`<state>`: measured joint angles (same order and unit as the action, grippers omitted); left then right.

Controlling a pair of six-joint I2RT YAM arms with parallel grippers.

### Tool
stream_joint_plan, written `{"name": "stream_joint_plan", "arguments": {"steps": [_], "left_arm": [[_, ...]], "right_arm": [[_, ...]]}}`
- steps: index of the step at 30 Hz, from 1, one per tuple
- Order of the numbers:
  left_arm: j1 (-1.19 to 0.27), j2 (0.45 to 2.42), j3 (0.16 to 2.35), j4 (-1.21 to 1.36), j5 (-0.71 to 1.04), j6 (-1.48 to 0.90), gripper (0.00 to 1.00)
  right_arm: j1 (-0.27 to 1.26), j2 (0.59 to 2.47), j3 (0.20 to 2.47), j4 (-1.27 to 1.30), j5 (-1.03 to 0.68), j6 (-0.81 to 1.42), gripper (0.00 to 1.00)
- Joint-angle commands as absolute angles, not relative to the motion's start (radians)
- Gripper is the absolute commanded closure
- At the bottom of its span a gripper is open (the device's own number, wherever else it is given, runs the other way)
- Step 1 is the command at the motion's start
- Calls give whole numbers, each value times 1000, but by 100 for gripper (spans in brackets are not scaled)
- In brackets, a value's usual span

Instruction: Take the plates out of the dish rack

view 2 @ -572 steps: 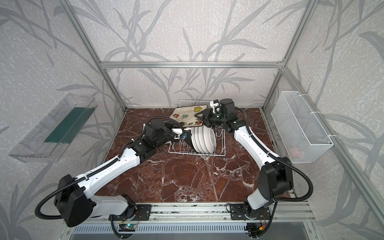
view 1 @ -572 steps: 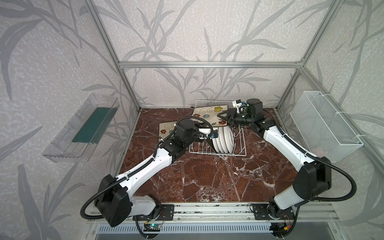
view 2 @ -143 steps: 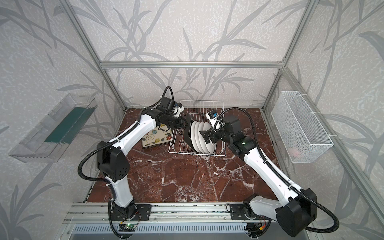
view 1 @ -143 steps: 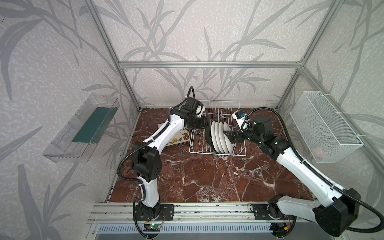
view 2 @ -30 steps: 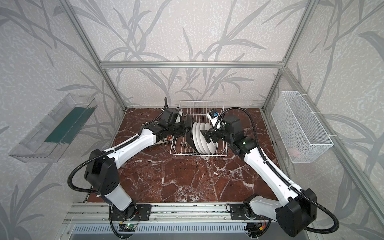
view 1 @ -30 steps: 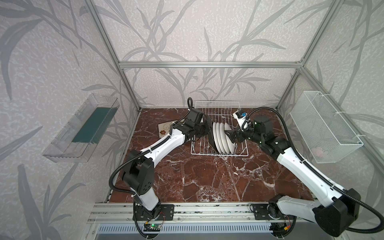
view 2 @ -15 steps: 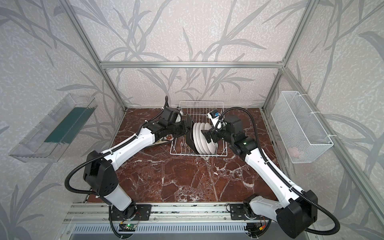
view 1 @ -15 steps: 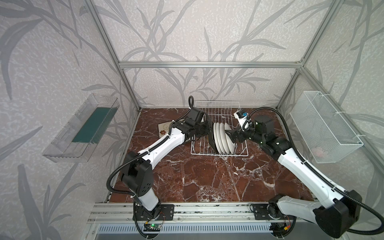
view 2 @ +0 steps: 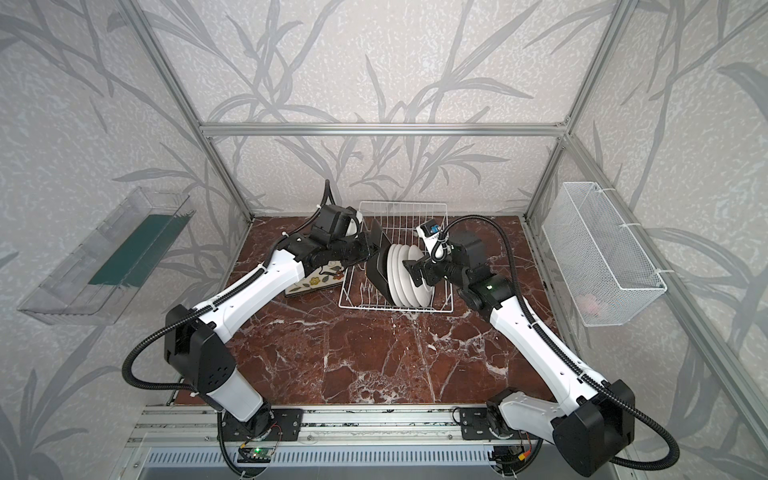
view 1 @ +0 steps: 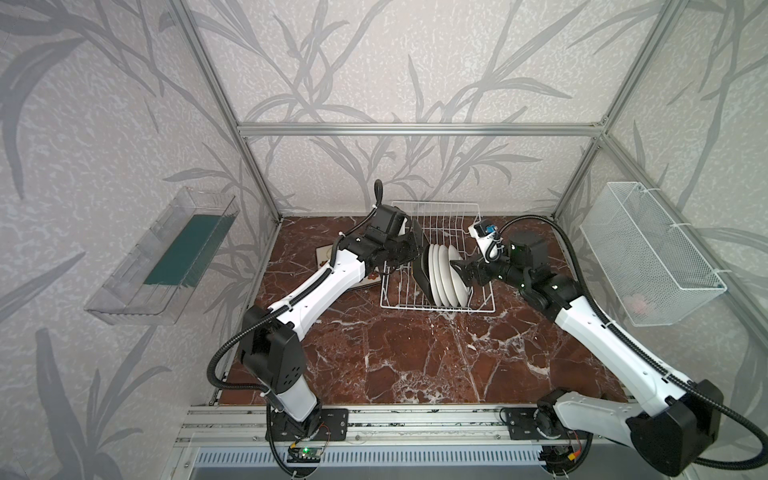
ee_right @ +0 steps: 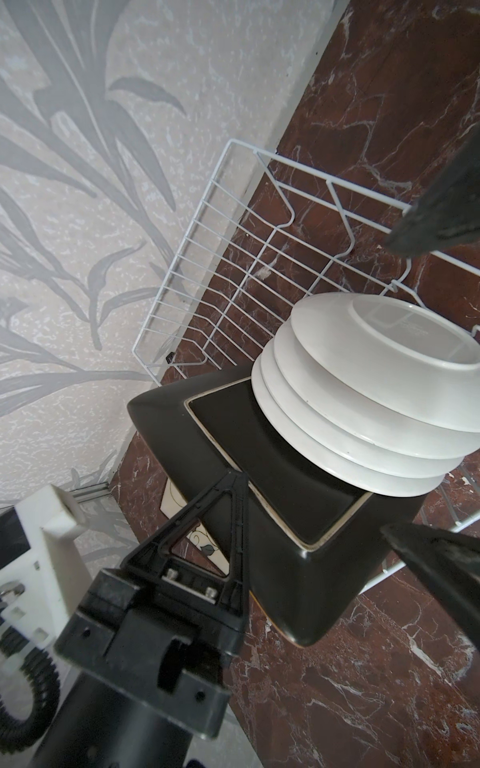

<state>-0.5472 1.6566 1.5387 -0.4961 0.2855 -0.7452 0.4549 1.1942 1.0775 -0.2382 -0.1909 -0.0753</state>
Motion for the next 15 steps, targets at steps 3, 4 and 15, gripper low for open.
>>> {"name": "stream_joint_plan", "arguments": {"steps": [3, 4, 15], "left_arm": [[-525, 1567, 1628, -431, 243, -680, 100], [-523, 1567, 1633, -435, 241, -674, 100], [-513, 1563, 1630, -420, 253, -685, 100]], "right_arm": [[449, 1176, 1088, -239, -192, -67, 1], [449, 1177, 1088, -239, -191, -66, 1], [448, 1180, 1086, -237, -188, -71, 1]]}}
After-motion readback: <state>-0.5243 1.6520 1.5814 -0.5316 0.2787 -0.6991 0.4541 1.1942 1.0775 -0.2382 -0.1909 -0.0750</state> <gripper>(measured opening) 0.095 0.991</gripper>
